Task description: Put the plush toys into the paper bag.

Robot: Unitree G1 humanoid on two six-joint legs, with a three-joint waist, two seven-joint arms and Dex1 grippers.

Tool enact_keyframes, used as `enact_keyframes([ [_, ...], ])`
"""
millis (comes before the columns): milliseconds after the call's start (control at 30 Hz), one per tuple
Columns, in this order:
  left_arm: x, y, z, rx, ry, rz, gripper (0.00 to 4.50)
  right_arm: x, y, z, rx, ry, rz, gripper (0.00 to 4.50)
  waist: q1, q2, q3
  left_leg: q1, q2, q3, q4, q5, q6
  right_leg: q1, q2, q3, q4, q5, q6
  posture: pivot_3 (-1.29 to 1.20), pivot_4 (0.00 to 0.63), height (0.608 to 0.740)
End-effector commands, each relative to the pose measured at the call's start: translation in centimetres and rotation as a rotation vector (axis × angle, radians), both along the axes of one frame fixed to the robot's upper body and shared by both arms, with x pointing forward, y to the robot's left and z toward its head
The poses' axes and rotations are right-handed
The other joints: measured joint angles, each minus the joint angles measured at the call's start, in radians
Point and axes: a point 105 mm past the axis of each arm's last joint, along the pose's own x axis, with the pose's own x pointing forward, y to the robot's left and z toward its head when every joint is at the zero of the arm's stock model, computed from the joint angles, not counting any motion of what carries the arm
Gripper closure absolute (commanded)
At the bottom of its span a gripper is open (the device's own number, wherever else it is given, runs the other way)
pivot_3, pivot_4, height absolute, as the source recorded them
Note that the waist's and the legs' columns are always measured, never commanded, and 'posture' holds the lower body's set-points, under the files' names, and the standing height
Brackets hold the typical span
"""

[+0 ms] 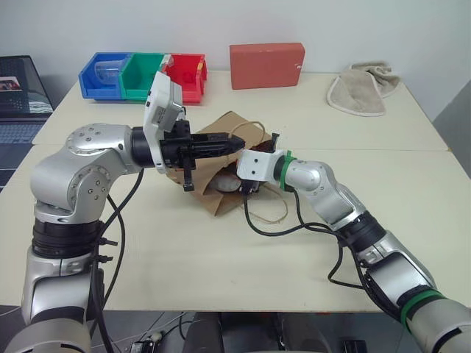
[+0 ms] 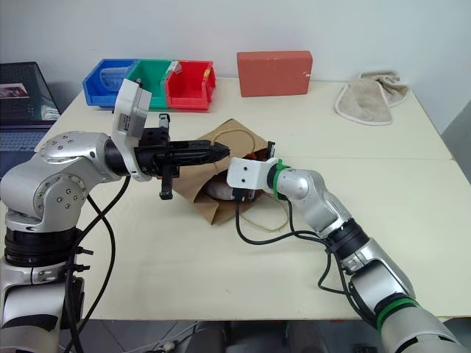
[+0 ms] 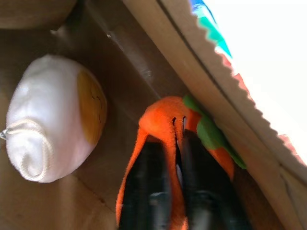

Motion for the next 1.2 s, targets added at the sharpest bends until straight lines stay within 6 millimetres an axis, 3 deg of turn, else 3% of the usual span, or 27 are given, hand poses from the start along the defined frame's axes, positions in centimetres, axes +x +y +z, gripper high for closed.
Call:
enact_keyframes([
  [33,-0.3,-0.1,1.1,-0.014,-0.050,-0.006,4.50,-0.5,0.2,1.5,0.017,-0.071,0.035,2.68,0.000,0.000,0.000,0.000,0.000,0.000,0.000,0.000,0.000,0.000,0.000,0.000,0.000,0.000,0.000,0.00,0.150,0.740],
  [233,0.1,-0.3,1.5,-0.038,-0.062,0.017,4.50,-1.4,-0.3,1.8,0.002,-0.065,0.078,0.54,0.000,0.000,0.000,0.000,0.000,0.000,0.000,0.000,0.000,0.000,0.000,0.000,0.000,0.000,0.000,0.00,0.150,0.740],
  [267,0.3,-0.4,1.4,-0.037,-0.065,0.023,4.50,-2.4,-0.5,2.2,0.017,-0.033,0.116,0.18,0.000,0.000,0.000,0.000,0.000,0.000,0.000,0.000,0.000,0.000,0.000,0.000,0.000,0.000,0.000,0.00,0.150,0.740],
  [567,1.0,-0.7,1.3,-0.044,-0.082,0.054,4.50,-7.9,-5.5,4.9,0.064,0.136,0.269,0.18,0.003,0.000,0.000,0.000,0.000,-0.001,0.000,0.000,0.000,0.001,0.000,-0.001,0.000,0.000,0.000,0.00,0.150,0.740],
  [733,1.1,-0.8,1.0,-0.038,-0.085,0.055,4.50,-8.7,-8.4,5.0,0.100,0.173,0.217,0.18,0.002,0.000,0.000,0.000,-0.001,-0.001,0.001,0.000,0.000,0.002,0.000,0.000,0.000,0.000,0.000,0.00,0.150,0.740],
  [833,1.0,-0.9,1.1,-0.039,-0.085,0.051,4.50,-8.8,-9.8,3.3,0.165,0.319,0.136,0.18,0.001,0.000,0.000,0.000,-0.001,-0.001,0.001,0.000,0.000,0.002,0.000,0.000,0.000,0.000,0.000,0.00,0.150,0.740],
  [967,1.0,-1.0,1.1,-0.029,-0.087,0.046,4.50,-6.8,-11.7,-1.2,0.251,0.514,-0.123,0.18,0.002,0.000,0.000,0.000,-0.001,-0.001,0.001,0.000,0.000,0.002,0.000,0.000,0.000,0.000,0.000,0.00,0.150,0.740],
  [1100,1.0,-1.1,1.1,-0.027,-0.090,0.043,4.50,-6.5,-10.8,-4.1,0.406,0.727,-0.241,0.18,-0.005,0.000,0.000,0.001,0.000,0.000,0.001,0.000,0.000,0.001,0.001,0.001,0.000,0.000,0.000,0.00,0.150,0.740],
  [1200,0.9,-1.1,1.1,-0.025,-0.092,0.041,4.50,-6.1,-10.5,-5.8,0.417,0.810,-0.293,0.18,-0.001,0.000,0.000,0.001,0.000,0.000,0.001,0.000,0.000,0.001,0.001,0.001,0.000,0.000,0.000,0.00,0.150,0.740],
])
